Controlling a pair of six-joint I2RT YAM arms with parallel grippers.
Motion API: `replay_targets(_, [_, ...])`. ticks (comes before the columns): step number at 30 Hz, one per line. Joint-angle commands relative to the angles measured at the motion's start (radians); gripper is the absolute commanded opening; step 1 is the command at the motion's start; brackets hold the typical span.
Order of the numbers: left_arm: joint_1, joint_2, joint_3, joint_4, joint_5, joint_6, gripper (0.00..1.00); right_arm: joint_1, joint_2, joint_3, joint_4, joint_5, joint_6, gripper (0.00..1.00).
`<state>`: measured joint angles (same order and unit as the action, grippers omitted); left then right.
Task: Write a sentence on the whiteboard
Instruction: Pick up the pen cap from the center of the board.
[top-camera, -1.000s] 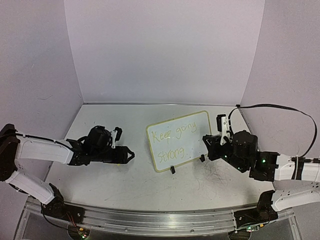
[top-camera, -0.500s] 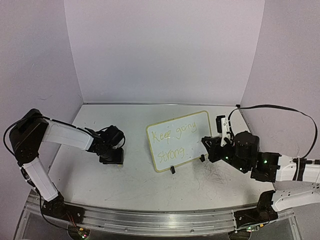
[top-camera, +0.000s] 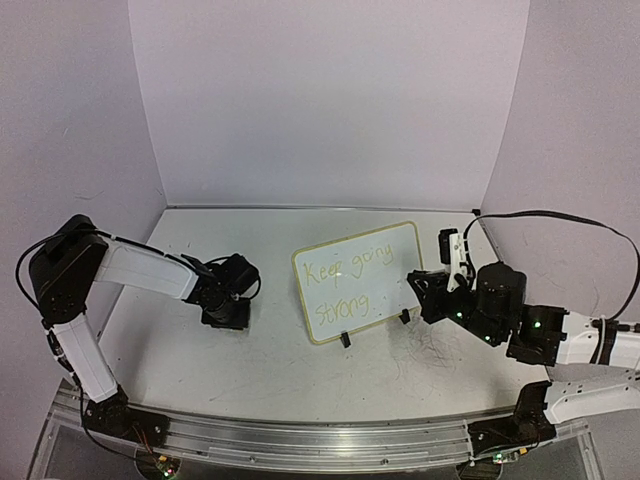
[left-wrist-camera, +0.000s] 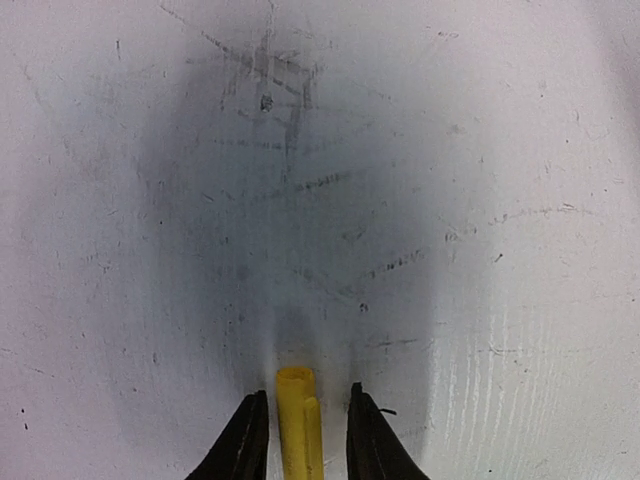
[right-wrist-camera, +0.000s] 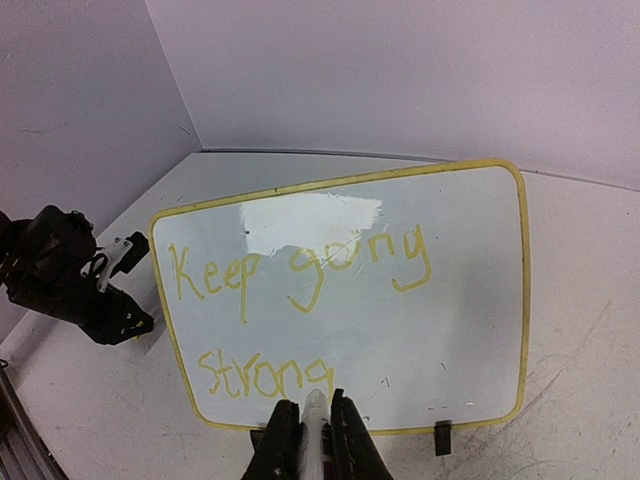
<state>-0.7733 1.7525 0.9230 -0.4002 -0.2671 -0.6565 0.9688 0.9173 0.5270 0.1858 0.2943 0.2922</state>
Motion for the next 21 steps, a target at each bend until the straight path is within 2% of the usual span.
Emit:
replay_targets(1, [-0.021,0.071,0.001,-0.052,0.086,-0.01,0.25,-0.005,0.016,0.009,0.025,-0.002,-0.007,0.0])
replay_targets(9, [-0.033,0.074,-0.039,-0.079,0.125,-0.026,0.25,-0.004,-0.001,-0.005,0.048,-0.003,-0.004,0.0])
replay_targets(14, [-0.049,0.1,-0.046,-0.099,0.126,-0.03,0.21,-0.005,0.012,0.002,0.05,-0.013,-0.005,0.0])
replay_targets(21, [-0.055,0.1,-0.057,-0.111,0.123,-0.037,0.05,-0.005,0.002,-0.006,0.071,-0.019,0.004,0.0])
